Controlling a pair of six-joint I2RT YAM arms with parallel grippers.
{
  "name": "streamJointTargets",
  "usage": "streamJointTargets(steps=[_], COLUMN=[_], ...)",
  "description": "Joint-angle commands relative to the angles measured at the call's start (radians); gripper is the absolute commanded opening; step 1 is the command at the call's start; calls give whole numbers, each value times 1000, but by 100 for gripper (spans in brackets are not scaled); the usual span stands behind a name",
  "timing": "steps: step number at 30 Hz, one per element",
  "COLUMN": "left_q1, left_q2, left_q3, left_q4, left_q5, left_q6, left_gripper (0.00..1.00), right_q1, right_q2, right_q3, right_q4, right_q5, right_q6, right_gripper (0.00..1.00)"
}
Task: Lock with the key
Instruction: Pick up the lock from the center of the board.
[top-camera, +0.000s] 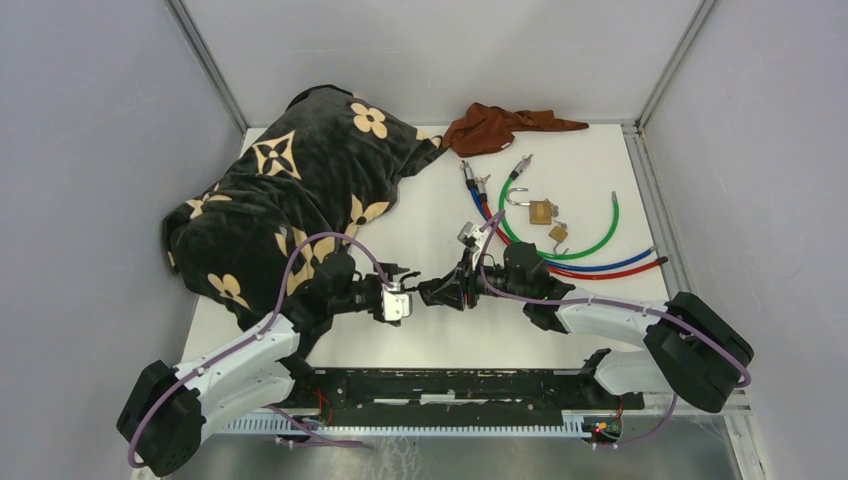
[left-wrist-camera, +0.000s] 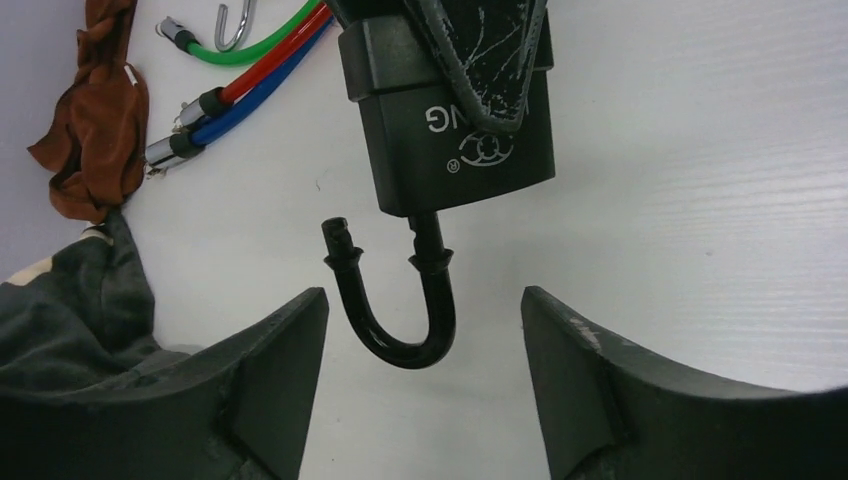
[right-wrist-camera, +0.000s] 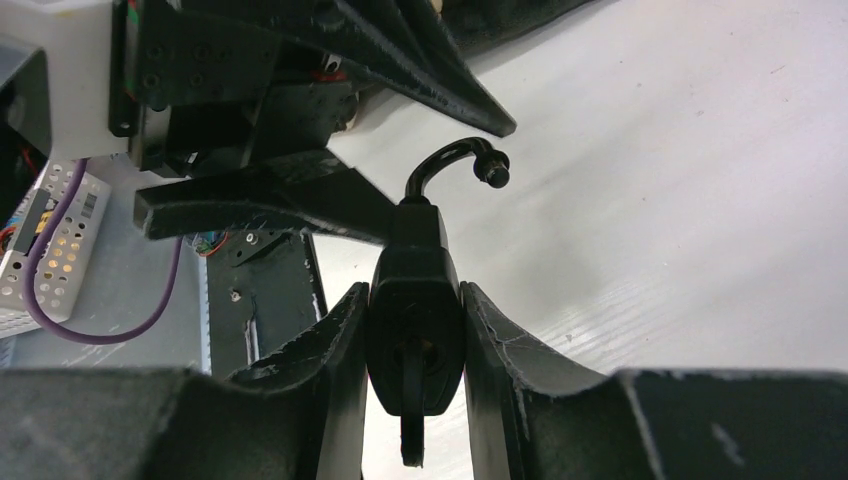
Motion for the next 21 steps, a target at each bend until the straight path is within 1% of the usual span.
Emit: streamJointTargets(steps=[1, 3, 5, 11, 12, 13, 15, 16, 19, 21], left_q1=[-6, -6, -6, -7, -8, -9, -9, -8, -9, -8], left_q2=[18, 16, 20, 25, 25, 24, 20, 14, -4, -24], left_q3=[-4, -3, -7, -13, -13, -12, -11, -9, 15, 48], left_q4=[114, 110, 113, 154, 161, 170, 189, 199, 195, 136], left_q5=[-50, -31, -22, -5, -5, -2, 4, 7, 26, 57], left_q6=[22, 19, 25, 33, 29, 23, -3, -24, -102, -160], left_gripper=[66, 53, 46, 44, 42, 32, 10, 3, 2, 2], right_q1=[0, 0, 0, 0, 0, 0, 0, -1, 0, -1], right_q2=[-45, -48, -50, -63, -65, -65, -67, -67, -70, -80], right_q3=[66, 67, 67, 75, 76, 78, 80, 80, 82, 92], right_q4=[98, 101, 111, 120, 119, 119, 115, 111, 91, 47], right_q5=[-27, -29, -35, -36, -37, -38, -37, -35, -35, -32], right_q6=[10, 10, 19, 24, 26, 26, 22, 19, -8, -55], right_gripper=[0, 0, 0, 0, 0, 0, 0, 0, 0, 0])
